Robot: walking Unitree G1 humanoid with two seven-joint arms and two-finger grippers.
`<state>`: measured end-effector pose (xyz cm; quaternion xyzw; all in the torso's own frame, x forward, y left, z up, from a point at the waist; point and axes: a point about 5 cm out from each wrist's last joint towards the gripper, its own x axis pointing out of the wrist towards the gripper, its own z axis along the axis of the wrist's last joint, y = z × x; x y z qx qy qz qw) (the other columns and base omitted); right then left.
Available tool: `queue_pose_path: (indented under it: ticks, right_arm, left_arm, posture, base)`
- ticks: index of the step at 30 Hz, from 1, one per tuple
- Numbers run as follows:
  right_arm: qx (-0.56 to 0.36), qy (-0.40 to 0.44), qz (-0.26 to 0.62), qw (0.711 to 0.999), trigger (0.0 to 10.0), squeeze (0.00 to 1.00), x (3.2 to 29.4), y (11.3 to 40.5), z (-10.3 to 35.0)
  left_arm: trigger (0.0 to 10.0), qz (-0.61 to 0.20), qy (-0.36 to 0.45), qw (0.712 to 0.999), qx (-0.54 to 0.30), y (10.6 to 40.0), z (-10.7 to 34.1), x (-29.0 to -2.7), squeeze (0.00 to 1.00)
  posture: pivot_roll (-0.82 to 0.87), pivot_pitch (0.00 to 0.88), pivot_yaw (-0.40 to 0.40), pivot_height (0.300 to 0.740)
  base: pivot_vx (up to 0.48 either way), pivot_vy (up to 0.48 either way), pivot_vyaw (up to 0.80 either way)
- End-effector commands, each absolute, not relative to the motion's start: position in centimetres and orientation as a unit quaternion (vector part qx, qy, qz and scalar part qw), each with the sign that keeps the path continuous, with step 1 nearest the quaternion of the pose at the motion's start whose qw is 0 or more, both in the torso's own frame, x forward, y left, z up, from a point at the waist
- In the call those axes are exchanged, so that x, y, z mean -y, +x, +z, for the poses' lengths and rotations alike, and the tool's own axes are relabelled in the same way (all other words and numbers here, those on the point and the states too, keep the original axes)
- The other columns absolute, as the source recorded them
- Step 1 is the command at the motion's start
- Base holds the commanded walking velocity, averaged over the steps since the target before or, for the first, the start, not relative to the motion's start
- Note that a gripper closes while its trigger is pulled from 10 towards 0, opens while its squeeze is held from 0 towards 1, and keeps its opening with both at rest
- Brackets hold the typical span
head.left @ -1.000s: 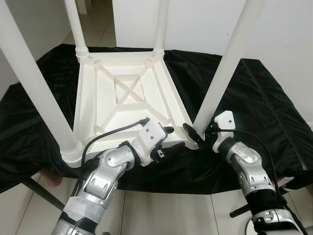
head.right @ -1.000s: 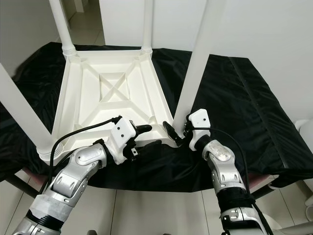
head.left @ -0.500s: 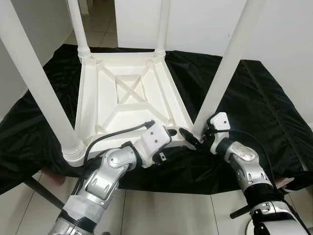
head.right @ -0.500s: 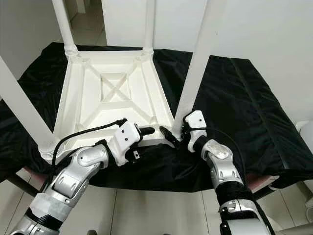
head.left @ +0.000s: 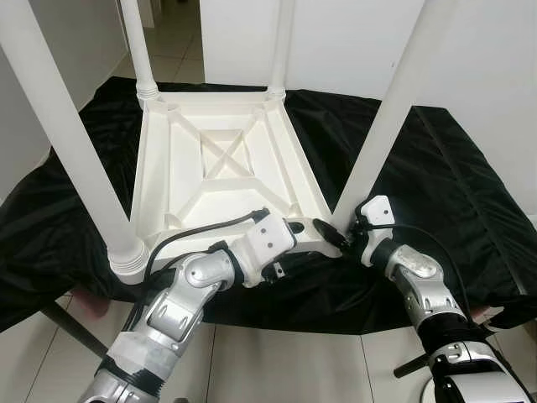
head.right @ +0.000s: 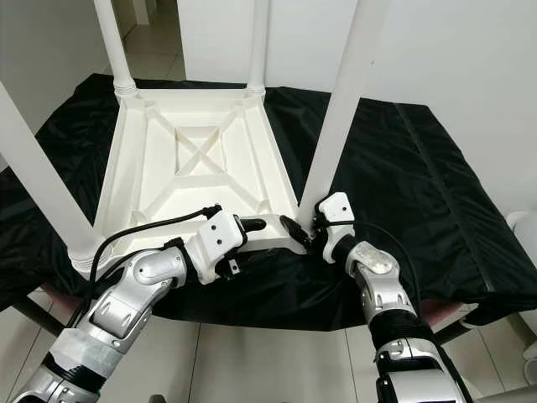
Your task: Building children table
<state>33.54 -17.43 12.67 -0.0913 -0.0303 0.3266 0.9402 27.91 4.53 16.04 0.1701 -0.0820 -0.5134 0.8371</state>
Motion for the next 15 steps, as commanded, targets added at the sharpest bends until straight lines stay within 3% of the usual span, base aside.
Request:
queue_pose_path:
  ticks: [1, 3, 8, 15]
  right_arm:
    - [0.008, -0.086, 0.325, 0.942, 9.9, 0.0, 17.4, 33.1, 11.5]
    - [0.009, -0.081, 0.318, 0.945, 10.0, 0.0, 17.4, 33.2, 11.4]
    - [0.01, -0.066, 0.272, 0.96, 10.0, 0.0, 17.2, 33.0, 11.4]
    - [0.033, -0.064, 0.203, 0.977, 10.0, 0.0, 16.5, 32.2, 11.8]
  left_arm:
    - [10.0, -0.517, 0.174, 0.834, 0.077, 27.9, 15.7, -4.3, 0.0]
    - [10.0, -0.515, 0.174, 0.836, 0.079, 27.9, 15.8, -4.4, 0.0]
    - [10.0, -0.449, 0.162, 0.875, 0.079, 29.6, 16.1, -5.2, 0.0]
    - [10.0, -0.407, 0.176, 0.895, 0.045, 30.8, 15.2, -6.3, 0.0]
  posture:
    - [0.05, 0.016, -0.06, 0.74]
    - [0.05, 0.017, -0.06, 0.74]
    - [0.04, 0.016, -0.06, 0.74]
    - [0.04, 0.017, -0.052, 0.74]
  base:
    - [0.0, 0.0, 0.0]
    - [0.0, 0.0, 0.0]
    - [0.0, 0.0, 0.0]
    - [0.0, 0.0, 0.0]
